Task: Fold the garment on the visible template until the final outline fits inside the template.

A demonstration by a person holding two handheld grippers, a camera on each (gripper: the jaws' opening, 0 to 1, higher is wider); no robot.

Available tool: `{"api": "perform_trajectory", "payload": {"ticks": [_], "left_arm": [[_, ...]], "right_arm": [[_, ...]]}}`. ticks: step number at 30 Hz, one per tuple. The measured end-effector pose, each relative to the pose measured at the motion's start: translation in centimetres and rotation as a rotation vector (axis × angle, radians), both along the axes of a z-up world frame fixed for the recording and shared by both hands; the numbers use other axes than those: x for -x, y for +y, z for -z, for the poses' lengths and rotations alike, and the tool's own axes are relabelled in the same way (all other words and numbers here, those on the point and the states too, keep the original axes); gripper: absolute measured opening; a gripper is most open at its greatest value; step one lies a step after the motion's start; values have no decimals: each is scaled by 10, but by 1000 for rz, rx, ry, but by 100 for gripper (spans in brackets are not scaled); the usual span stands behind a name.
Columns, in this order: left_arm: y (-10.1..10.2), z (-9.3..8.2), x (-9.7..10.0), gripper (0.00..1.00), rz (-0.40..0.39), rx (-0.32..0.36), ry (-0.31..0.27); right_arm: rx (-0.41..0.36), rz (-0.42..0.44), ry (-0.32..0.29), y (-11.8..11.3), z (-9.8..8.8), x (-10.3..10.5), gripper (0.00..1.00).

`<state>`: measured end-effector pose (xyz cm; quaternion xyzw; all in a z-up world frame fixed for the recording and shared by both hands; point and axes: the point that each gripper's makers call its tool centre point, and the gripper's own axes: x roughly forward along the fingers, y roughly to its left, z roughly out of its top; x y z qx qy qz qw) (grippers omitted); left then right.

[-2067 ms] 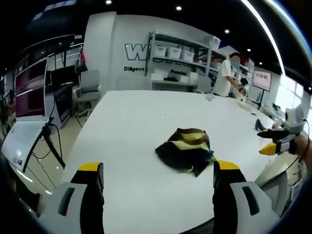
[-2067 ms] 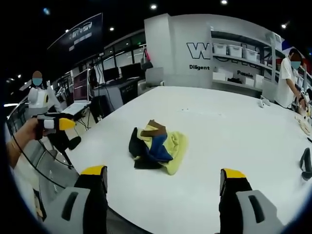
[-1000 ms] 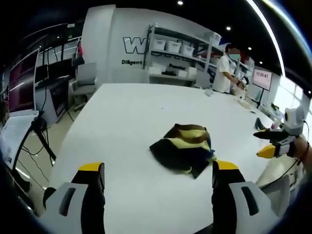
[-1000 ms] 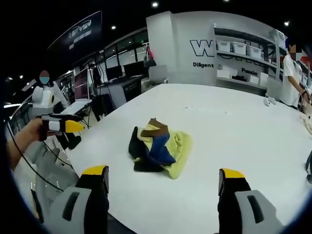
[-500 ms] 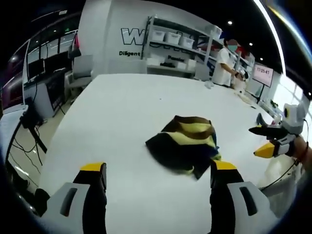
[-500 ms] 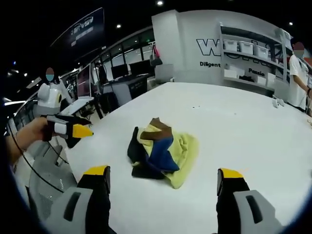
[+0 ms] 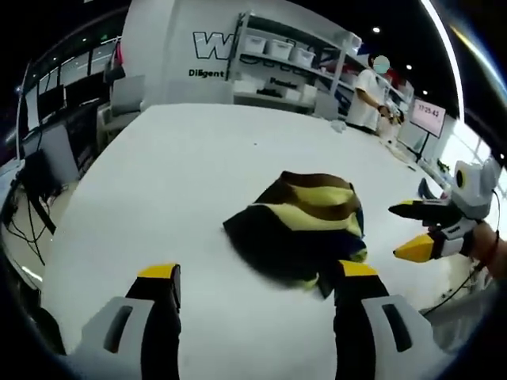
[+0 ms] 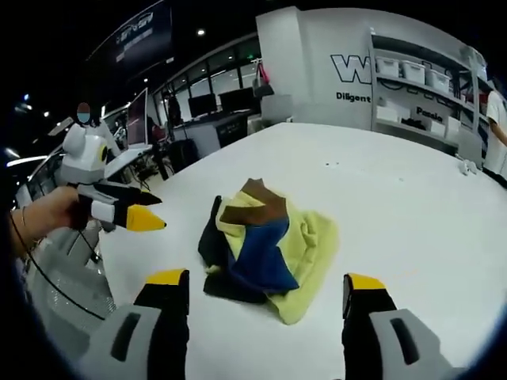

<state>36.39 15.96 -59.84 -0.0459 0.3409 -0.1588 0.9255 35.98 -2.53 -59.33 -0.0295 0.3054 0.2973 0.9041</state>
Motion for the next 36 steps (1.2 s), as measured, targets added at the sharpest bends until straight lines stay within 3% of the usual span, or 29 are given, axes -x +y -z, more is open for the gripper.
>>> {"api": "perform_trajectory", "payload": {"ticks": [2, 9, 14, 19, 28, 33, 36], "left_arm": [[-3, 6, -1, 68, 0, -11, 12], [-19, 25, -8, 66, 19, 2, 42], [-30, 37, -11, 60, 33, 16, 74], [-46, 51, -5, 54, 86, 35, 142], [-53, 57, -10, 42, 104, 31, 150], [-56, 61, -14, 31, 107, 33, 151], [-61, 66, -16, 20, 102, 44, 164]], "right_arm": [[-31, 12, 42, 4, 7, -1, 76], [-8, -19, 28, 13, 21, -10, 66], [-14, -24, 45, 17, 30, -15, 61], [-9, -33, 23, 21, 35, -22, 43], [42, -99, 6, 30, 40, -22, 20], [44, -110, -8, 33, 37, -23, 6], [61, -115, -20, 32, 37, -25, 4]]}}
